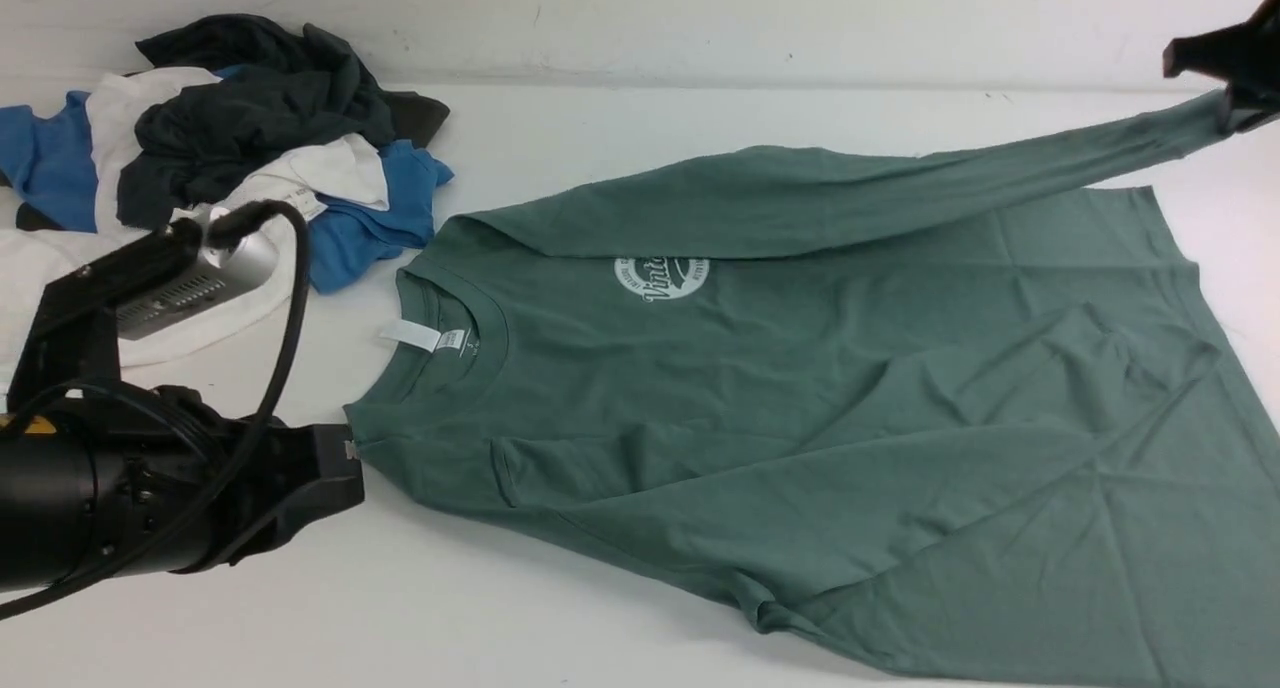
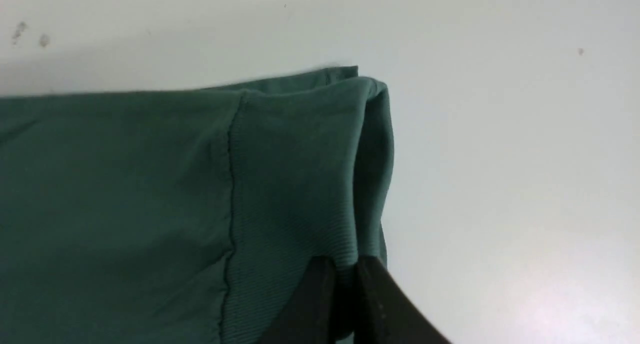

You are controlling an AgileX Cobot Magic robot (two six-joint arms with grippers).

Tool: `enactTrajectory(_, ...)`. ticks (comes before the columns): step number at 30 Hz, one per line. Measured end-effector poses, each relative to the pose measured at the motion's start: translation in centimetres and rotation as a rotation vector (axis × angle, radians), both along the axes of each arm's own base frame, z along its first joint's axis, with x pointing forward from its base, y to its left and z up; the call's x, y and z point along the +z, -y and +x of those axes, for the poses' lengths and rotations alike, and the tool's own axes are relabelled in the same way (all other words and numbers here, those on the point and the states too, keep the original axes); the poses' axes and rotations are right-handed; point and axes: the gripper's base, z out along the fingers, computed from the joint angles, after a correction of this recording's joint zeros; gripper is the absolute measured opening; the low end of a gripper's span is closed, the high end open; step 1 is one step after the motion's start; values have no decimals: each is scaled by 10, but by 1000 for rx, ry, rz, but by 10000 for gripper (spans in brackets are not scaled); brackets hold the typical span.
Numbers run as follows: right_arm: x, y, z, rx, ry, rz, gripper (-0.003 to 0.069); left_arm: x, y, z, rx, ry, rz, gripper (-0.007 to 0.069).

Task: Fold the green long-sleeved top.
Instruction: Drag and drop the cuff with your right arm onto the cuff closest to your right arm, then use both arms simultaneously to clamp the lower edge of the clothing fabric

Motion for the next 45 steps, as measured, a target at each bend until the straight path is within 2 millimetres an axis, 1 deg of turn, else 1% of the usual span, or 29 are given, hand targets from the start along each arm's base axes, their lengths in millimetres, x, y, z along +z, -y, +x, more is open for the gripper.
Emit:
enactTrajectory(3,18,-2,-11,-6,16,1,30,-5,0,3,-3,-21,14,-1)
enactTrajectory(4,30,-3,-23,-16,24,8,30,-6,0,6,-6,-24,23,-1)
enactTrajectory(5,36,-5,-30,-27,23,17,30,-4,0,8,-11,-19,28,-1)
enactTrajectory(7,39,-7,-44,-39,3,39,30,0,1,11,-19,2,35,-1)
enactTrajectory(8,36,-9,-52,-47,-26,56,30,4,1,13,-24,17,38,-1)
enactTrajectory(9,34,-10,-55,-49,-38,60,30,5,1,13,-26,22,38,-1)
enactTrajectory(10,27,-11,-62,-53,-72,71,30,9,1,15,-31,34,38,-1)
enactTrajectory(12,3,-14,-74,-63,-168,96,30,15,2,17,-33,52,38,-1)
enactTrajectory(14,-27,-16,-87,-86,-279,127,30,19,2,18,-34,66,37,-1)
enactTrajectory(18,-87,-20,-112,-120,-483,154,30,20,2,19,-38,67,40,-1)
enactTrajectory(20,-108,-19,-120,-133,-550,140,30,19,2,19,-40,65,45,-1)
enactTrajectory(21,-111,-18,-121,-135,-557,131,30,19,2,19,-40,66,46,-1)
enactTrajectory(22,-122,-16,-123,-145,-571,109,34,19,1,19,-43,67,54,-1)
enactTrajectory(24,-131,-13,-122,-153,-563,74,50,19,1,19,-47,65,57,-1)
enactTrajectory(26,-131,-11,-121,-152,-553,54,69,18,2,18,-52,57,57,-1)
enactTrajectory(27,-130,-9,-120,-146,-542,28,109,18,2,17,-62,46,56,-1)
enactTrajectory(28,-130,-8,-120,-145,-540,21,127,17,2,17,-64,43,56,-1)
enactTrajectory(30,-128,-7,-120,-142,-545,2,190,17,3,16,-72,35,54,-1)
enactTrajectory(32,-122,-4,-120,-149,-568,-23,278,20,3,16,-85,34,58,-1)
enactTrajectory(33,-121,-4,-119,-149,-568,-26,286,20,3,16,-87,31,57,-1)
enactTrajectory(34,-113,-1,-116,-151,-555,-49,353,26,4,16,-111,33,71,-1)
enactTrajectory(35,-112,-1,-115,-151,-550,-50,353,27,4,15,-118,28,72,-1)
enactTrajectory(36,-104,0,-113,-151,-523,-60,402,35,5,16,-146,26,88,-1)
enactTrajectory(37,-98,0,-113,-150,-507,-61,424,41,5,15,-169,20,105,0)
enactTrajectory(38,-92,-1,-114,-147,-494,-56,440,45,4,14,-184,13,123,0)
enactTrajectory(39,-91,-2,-115,-144,-491,-53,444,49,4,14,-193,9,133,2)
enactTrajectory(41,-68,-8,-122,-116,-439,-7,456,59,1,13,-207,-4,182,15)
enactTrajectory(43,-53,-15,-133,-98,-405,48,458,60,-2,13,-199,-11,221,22)
enactTrajectory(45,-41,-25,-151,-87,-380,125,458,56,-4,12,-184,-38,241,36)
